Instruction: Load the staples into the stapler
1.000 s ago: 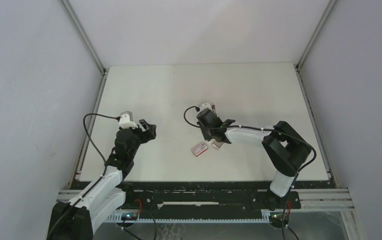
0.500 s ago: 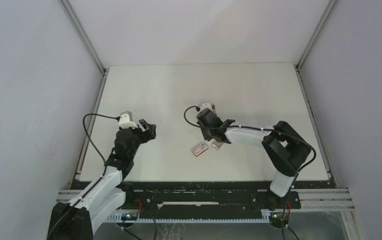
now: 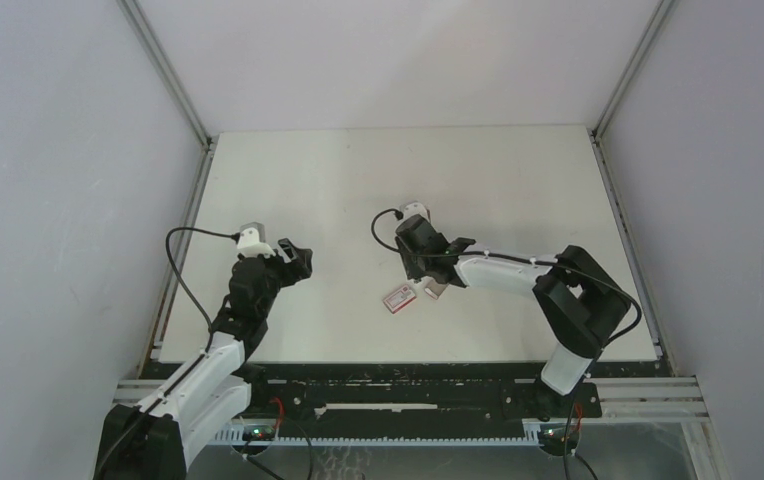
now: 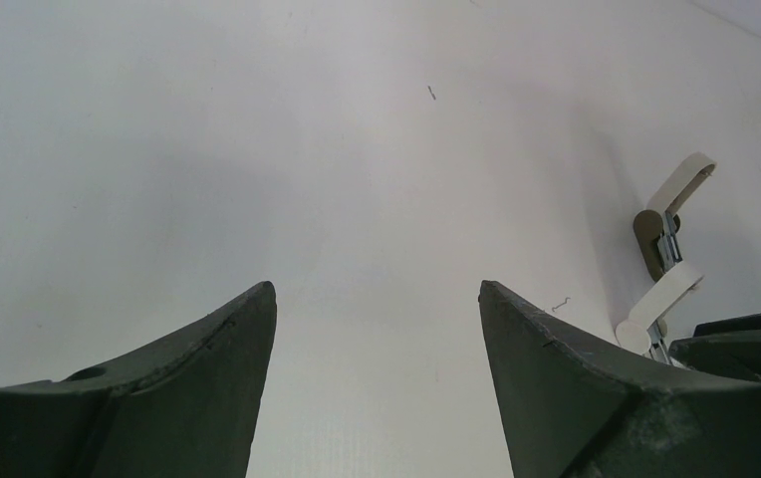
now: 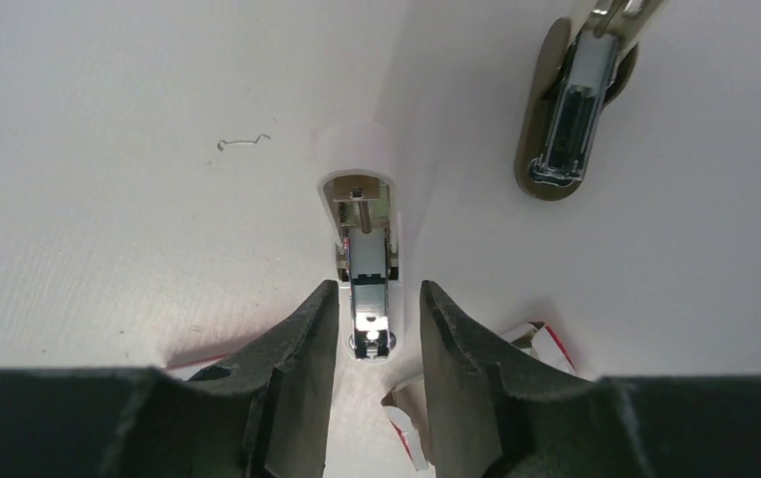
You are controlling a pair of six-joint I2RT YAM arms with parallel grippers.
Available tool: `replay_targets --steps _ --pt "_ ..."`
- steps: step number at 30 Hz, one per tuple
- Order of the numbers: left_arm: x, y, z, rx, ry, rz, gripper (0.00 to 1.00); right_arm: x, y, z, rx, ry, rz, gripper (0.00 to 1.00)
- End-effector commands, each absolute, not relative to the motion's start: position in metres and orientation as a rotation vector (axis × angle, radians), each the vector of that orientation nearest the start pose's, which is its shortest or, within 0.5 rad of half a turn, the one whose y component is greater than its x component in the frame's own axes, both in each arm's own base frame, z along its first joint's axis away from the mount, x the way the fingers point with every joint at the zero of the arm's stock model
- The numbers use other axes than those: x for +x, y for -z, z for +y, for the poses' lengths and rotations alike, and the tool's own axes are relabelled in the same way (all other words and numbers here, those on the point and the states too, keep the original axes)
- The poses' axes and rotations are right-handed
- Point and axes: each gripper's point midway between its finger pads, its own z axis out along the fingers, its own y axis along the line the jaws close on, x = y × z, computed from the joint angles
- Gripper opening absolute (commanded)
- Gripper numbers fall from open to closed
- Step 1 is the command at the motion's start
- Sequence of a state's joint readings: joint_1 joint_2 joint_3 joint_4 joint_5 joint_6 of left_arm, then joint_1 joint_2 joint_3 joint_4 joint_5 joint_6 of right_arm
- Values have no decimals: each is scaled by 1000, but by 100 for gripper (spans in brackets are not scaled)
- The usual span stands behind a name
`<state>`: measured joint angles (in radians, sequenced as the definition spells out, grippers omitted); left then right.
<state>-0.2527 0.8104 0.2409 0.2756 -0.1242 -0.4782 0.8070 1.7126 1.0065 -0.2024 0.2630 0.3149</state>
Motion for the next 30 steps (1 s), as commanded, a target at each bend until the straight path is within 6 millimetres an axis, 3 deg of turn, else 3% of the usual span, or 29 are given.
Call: replay_targets --steps 1,6,16,20,30 --pt "296 -117 -72 -292 392 1830 79 312 -81 263 -382 -211 2322 35" --pt "295 -118 -71 -289 387 1824 79 304 -100 248 -374 -226 2315 35" --pt "292 -129 -87 -190 467 1779 76 270 -70 188 -260 -243 2437 31" --pt "293 -126 -88 -187 473 1789 75 268 -63 194 -320 -246 2440 31" --pt "294 -124 -89 -189 475 1799 75 288 -51 204 -434 -172 2438 29"
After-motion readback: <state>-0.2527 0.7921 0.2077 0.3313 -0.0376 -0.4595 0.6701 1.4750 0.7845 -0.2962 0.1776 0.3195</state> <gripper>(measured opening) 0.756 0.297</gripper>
